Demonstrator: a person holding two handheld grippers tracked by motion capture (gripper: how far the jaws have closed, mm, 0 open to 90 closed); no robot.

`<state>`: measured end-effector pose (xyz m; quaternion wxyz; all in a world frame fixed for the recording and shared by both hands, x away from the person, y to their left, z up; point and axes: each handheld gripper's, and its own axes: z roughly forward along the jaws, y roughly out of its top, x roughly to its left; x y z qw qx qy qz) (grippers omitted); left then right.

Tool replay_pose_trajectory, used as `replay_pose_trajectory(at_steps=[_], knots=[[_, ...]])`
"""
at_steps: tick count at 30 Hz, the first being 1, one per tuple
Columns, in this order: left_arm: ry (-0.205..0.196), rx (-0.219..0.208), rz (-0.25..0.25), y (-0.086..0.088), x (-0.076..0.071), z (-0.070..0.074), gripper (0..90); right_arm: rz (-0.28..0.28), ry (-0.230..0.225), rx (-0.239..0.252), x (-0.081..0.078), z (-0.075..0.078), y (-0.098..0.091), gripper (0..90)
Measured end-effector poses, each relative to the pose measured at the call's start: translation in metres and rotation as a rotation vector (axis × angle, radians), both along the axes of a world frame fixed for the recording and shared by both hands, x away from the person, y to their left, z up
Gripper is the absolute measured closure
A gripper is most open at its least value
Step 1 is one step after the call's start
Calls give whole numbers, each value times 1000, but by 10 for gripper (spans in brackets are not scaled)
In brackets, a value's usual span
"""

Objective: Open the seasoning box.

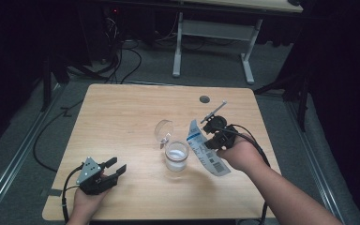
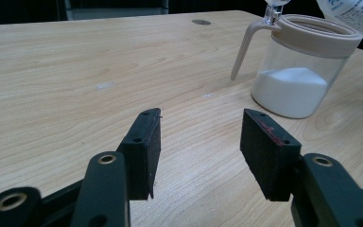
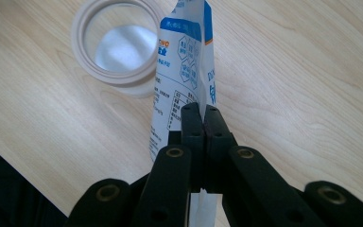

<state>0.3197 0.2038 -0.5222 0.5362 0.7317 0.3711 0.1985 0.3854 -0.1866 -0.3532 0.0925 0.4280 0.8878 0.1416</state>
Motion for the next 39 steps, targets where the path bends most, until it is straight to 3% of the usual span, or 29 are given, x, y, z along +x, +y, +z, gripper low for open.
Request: replay_pose_trajectory(at_steps=[25, 39], knots=[[18, -11, -8, 0, 1, -2, 487, -145, -1, -53, 25, -17, -56, 899], [29, -24, -2, 2, 1, -4, 485, -187, 8, -102, 41, -30, -82, 899]])
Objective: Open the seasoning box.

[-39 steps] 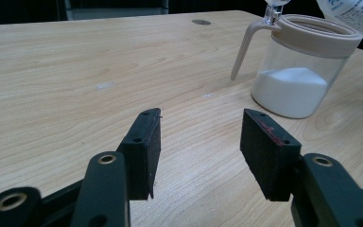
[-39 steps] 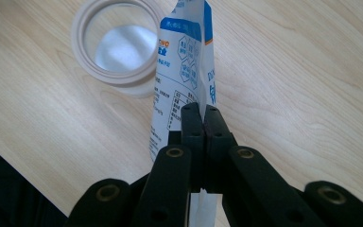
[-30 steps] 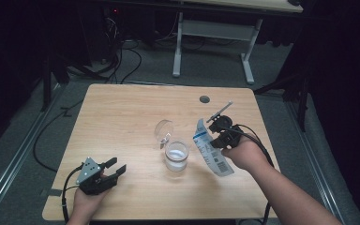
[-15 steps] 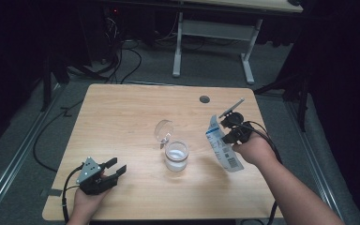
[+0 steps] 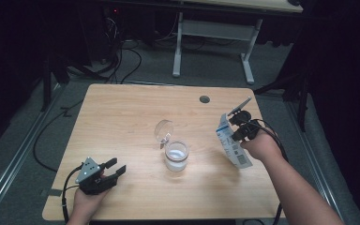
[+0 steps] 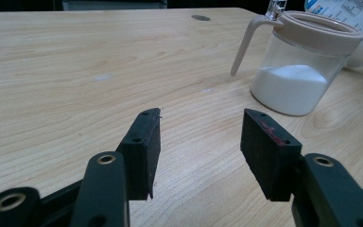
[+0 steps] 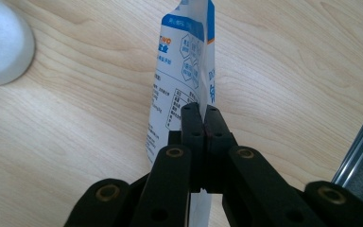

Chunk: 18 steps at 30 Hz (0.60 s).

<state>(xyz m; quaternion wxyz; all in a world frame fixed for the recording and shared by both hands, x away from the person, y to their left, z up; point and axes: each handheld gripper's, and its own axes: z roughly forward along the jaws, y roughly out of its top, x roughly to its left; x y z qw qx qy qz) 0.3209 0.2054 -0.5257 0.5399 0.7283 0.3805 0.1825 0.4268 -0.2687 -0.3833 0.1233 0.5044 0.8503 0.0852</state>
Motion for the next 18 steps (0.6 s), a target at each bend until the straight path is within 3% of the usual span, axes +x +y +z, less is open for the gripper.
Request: replay_pose_trajectory(at_steps=[12, 18], knots=[[7, 2, 1, 1, -1, -1, 483, -11, -19, -18, 6, -7, 0, 898], [11, 2, 7, 2, 0, -2, 482, -14, -76, 14, 2, -4, 0, 899]])
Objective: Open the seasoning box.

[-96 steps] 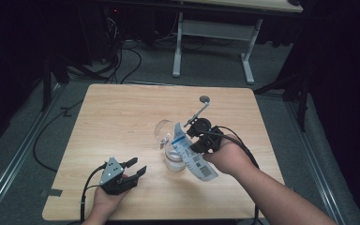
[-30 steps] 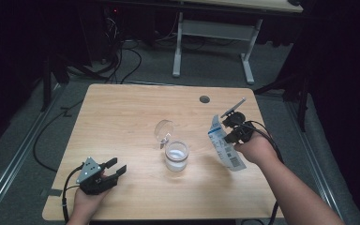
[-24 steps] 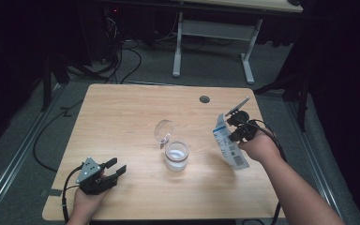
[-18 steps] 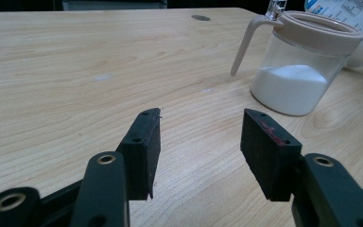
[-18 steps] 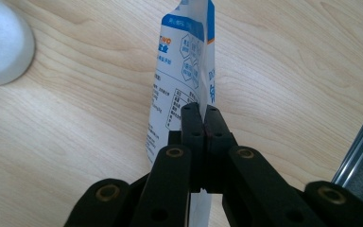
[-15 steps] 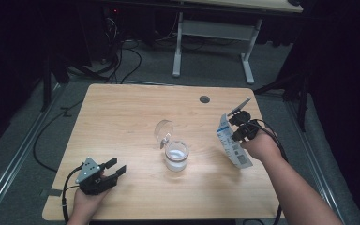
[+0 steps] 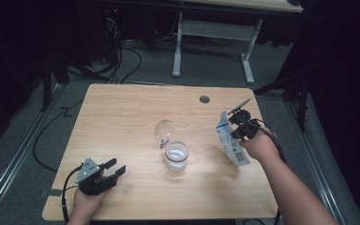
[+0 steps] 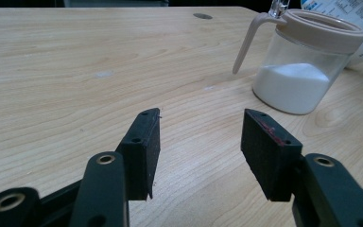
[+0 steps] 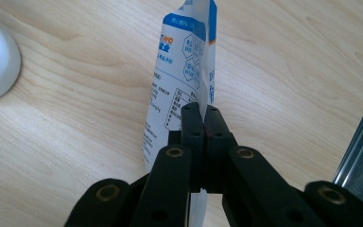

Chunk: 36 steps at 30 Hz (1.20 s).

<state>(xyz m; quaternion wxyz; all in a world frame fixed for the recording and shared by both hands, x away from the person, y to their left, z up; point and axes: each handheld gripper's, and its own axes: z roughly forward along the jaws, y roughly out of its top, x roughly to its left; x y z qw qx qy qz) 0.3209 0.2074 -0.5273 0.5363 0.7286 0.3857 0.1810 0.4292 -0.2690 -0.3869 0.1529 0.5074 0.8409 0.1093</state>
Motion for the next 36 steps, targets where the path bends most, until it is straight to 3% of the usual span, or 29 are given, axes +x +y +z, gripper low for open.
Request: replay_pose_trajectory(at_steps=[11, 25, 27, 30, 33, 36], knots=[[4, -4, 3, 1, 1, 0, 479, -2, -113, 58, -15, 4, -2, 900], [2, -6, 2, 0, 0, -1, 474, 5, -230, 168, -38, -2, -4, 900], [2, -4, 2, 0, 0, -1, 474, 10, -263, 166, -42, -3, -4, 900], [3, -3, 1, -1, 0, -1, 473, -5, -312, 206, -48, -4, -7, 900], [-1, 3, -4, -2, -1, 0, 474, 0, -355, 199, -55, -7, -7, 899], [-2, 9, -8, -3, -1, 1, 474, -9, -382, 219, -61, -12, -10, 899]])
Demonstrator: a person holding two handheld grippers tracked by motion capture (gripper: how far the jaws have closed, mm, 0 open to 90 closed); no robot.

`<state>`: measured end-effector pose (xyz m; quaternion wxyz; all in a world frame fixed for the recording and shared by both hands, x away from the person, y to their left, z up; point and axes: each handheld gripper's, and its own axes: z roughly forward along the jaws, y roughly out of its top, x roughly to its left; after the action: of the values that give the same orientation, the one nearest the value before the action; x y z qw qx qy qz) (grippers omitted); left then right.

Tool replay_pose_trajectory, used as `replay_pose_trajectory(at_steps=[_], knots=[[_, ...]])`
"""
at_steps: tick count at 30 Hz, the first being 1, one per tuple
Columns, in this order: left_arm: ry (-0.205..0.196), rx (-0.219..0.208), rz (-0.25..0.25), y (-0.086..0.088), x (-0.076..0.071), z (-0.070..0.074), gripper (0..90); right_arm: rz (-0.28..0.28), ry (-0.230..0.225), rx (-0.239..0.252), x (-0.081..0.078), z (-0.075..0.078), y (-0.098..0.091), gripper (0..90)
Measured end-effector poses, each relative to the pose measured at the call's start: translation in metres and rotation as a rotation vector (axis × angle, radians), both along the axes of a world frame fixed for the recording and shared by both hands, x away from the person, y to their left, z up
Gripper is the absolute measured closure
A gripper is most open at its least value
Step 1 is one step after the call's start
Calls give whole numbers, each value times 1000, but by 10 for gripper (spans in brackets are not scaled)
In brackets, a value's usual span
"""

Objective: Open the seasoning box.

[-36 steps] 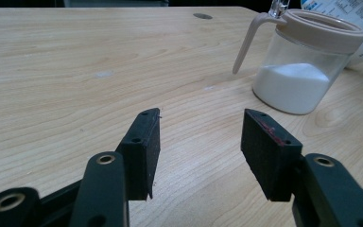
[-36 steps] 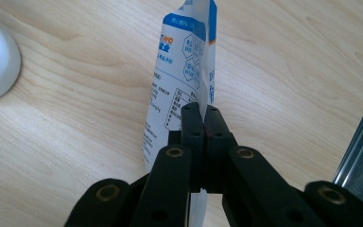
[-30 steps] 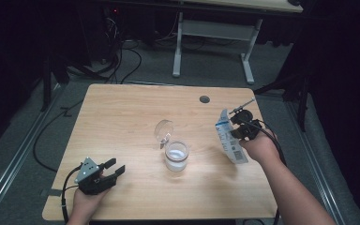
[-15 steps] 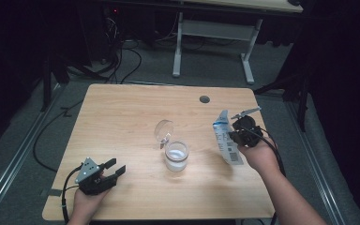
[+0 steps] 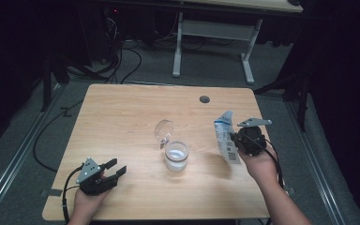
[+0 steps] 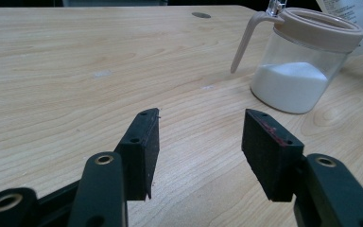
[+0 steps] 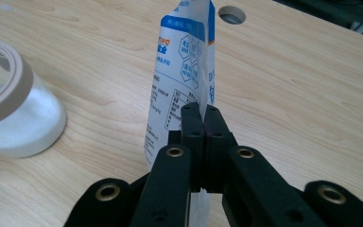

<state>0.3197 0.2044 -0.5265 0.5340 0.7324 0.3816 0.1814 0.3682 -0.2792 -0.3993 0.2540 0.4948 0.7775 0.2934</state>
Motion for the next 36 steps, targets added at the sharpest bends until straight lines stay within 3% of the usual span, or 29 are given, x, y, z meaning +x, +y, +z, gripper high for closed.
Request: replay_pose_trajectory(at_steps=[3, 16, 21, 26, 36], knots=[[6, -6, -1, -1, 0, 0, 474, -7, -14, 39, -5, -5, -5, 899], [-15, -2, 12, -3, 1, -3, 479, -28, -185, 172, -29, -38, -18, 900], [-22, -29, 22, -1, 0, -5, 472, -41, -222, 224, -30, -48, -24, 900], [-32, -35, 28, -1, 0, -5, 457, -55, -286, 244, -35, -54, -30, 900], [-38, 4, 31, -5, -2, -6, 437, -62, -335, 256, -37, -63, -37, 900]])
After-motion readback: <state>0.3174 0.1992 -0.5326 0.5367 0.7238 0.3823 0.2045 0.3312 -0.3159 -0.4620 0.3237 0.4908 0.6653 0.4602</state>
